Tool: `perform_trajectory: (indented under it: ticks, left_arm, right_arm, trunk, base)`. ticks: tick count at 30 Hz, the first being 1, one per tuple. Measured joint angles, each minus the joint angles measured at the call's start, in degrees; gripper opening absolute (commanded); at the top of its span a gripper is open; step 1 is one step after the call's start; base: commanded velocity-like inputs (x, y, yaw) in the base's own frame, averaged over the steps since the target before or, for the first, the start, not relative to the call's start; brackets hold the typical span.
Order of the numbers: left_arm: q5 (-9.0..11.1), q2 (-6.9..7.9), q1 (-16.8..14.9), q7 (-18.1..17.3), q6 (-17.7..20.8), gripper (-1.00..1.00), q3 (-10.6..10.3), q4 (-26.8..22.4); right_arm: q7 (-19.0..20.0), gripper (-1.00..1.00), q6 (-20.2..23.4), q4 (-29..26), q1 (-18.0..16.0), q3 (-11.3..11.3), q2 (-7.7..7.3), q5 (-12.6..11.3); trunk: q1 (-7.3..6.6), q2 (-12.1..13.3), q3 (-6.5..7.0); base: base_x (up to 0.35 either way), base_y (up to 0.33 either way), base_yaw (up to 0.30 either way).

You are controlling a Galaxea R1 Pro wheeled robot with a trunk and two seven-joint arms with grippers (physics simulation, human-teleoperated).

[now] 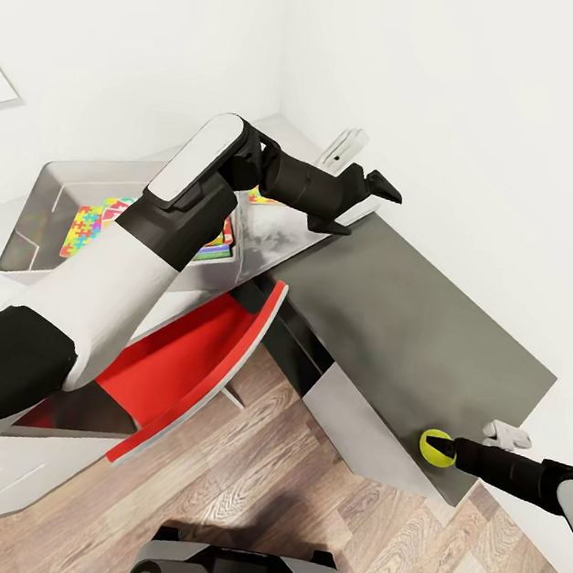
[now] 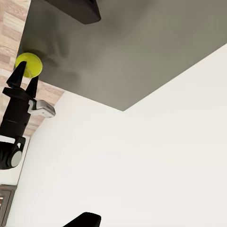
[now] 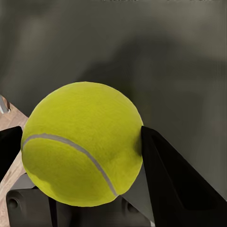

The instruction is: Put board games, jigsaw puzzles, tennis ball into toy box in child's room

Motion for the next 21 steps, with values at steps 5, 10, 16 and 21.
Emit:
perform_trajectory:
  ticks: [5, 10, 16, 21]
  left_arm:
    - [0.02, 0.0, 0.0, 0.01, 0.01, 1.0, 0.0, -0.04]
    - [0.07, 0.0, -0.03, 0.03, 0.02, 1.0, 0.0, -0.06]
    - [0.08, 0.03, 0.01, 0.07, 0.01, 1.0, 0.0, -0.75]
    - [0.04, 0.42, 0.36, 0.16, -0.03, 1.0, 0.04, -3.05]
  right_arm:
    - [0.0, -1.0, 0.0, 0.0, -0.01, -0.04, -0.04, 0.06]
    - [-0.03, -1.0, 0.0, 0.0, -0.01, -0.1, -0.09, 0.08]
    - [-0.03, -1.0, 0.0, 0.0, -0.02, -0.23, -0.27, 0.07]
    - [-0.03, -1.0, 0.0, 0.0, 0.01, -0.33, -0.51, 0.03]
  trunk:
    - [0.0, 0.0, 0.0]
    - [0.0, 0.0, 0.0]
    - [0.0, 0.0, 0.0]
    - [0.0, 0.0, 0.0]
  base:
    - [0.0, 0.0, 0.0]
    - [0.0, 0.0, 0.0]
    - [0.0, 0.0, 0.0]
    - [0.0, 0.0, 0.0]
